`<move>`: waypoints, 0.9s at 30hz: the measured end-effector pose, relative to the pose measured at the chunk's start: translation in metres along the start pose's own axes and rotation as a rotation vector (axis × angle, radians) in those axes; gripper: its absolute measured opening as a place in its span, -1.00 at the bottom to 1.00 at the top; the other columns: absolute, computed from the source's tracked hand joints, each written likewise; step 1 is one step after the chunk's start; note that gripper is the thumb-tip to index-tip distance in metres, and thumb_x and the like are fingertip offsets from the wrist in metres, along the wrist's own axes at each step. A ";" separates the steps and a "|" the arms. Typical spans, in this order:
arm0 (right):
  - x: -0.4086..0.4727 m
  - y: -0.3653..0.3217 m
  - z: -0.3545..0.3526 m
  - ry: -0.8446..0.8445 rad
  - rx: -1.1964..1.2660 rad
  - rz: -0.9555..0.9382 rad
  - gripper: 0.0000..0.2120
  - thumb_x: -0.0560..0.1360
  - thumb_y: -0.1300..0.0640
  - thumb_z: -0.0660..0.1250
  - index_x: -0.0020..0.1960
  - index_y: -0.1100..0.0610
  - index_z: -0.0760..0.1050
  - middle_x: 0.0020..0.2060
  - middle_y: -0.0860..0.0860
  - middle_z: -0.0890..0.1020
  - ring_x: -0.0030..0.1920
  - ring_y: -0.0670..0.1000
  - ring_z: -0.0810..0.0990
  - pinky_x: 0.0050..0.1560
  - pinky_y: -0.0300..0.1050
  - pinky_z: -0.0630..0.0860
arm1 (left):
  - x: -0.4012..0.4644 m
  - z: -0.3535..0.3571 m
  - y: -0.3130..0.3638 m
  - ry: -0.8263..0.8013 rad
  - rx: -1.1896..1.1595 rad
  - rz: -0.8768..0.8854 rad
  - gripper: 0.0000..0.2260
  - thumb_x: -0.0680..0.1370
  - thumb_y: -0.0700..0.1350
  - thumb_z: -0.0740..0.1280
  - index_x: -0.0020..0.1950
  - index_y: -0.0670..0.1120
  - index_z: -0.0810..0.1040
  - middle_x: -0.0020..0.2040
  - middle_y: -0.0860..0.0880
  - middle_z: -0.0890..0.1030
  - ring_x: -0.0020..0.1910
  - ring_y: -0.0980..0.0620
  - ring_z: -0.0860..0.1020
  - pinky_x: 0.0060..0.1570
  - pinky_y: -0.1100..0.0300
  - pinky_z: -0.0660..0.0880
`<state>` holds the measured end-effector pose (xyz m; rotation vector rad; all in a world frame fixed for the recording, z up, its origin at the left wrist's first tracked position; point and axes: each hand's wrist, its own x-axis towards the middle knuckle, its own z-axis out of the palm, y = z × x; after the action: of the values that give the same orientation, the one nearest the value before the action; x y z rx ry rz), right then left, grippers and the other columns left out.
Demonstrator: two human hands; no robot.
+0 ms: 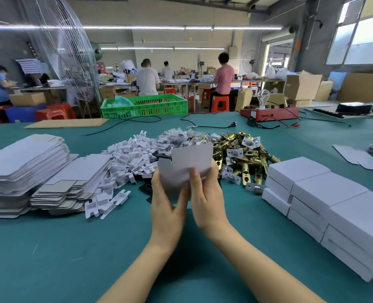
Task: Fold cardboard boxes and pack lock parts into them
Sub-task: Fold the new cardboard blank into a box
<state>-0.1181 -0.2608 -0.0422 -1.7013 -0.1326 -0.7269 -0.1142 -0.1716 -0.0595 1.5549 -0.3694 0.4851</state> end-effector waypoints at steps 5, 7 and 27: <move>-0.005 -0.002 0.006 -0.011 0.050 -0.052 -0.47 0.47 -0.36 0.08 0.34 -0.11 0.21 0.14 -0.21 0.51 0.10 -0.36 0.48 -0.04 -0.51 0.38 | -0.003 0.004 0.000 -0.088 0.000 0.001 -0.60 0.48 0.21 0.36 0.27 0.17 0.40 0.14 0.09 0.64 0.09 0.11 0.63 0.00 0.30 0.53; -0.007 -0.004 0.008 0.005 0.078 -0.072 -0.47 0.47 -0.40 0.09 0.34 -0.17 0.18 0.18 -0.22 0.48 0.16 -0.31 0.48 0.04 -0.47 0.39 | -0.004 0.005 -0.002 -0.097 -0.008 0.014 -0.57 0.43 0.21 0.32 0.25 0.11 0.40 0.12 0.06 0.65 0.06 0.12 0.64 -0.01 0.29 0.54; 0.018 -0.001 -0.024 0.056 -0.037 0.031 -0.84 0.57 -0.14 0.16 -0.03 -0.08 0.40 -0.20 -0.23 0.51 -0.22 -0.28 0.47 -0.22 -0.41 0.39 | 0.013 -0.014 0.001 -0.085 -0.002 0.027 -0.92 0.59 -0.17 0.32 0.06 -0.09 0.57 -0.22 0.17 0.63 -0.23 0.24 0.54 -0.17 0.37 0.44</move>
<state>-0.1142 -0.2878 -0.0296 -1.7127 -0.0535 -0.7573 -0.1044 -0.1567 -0.0517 1.5732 -0.4568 0.4405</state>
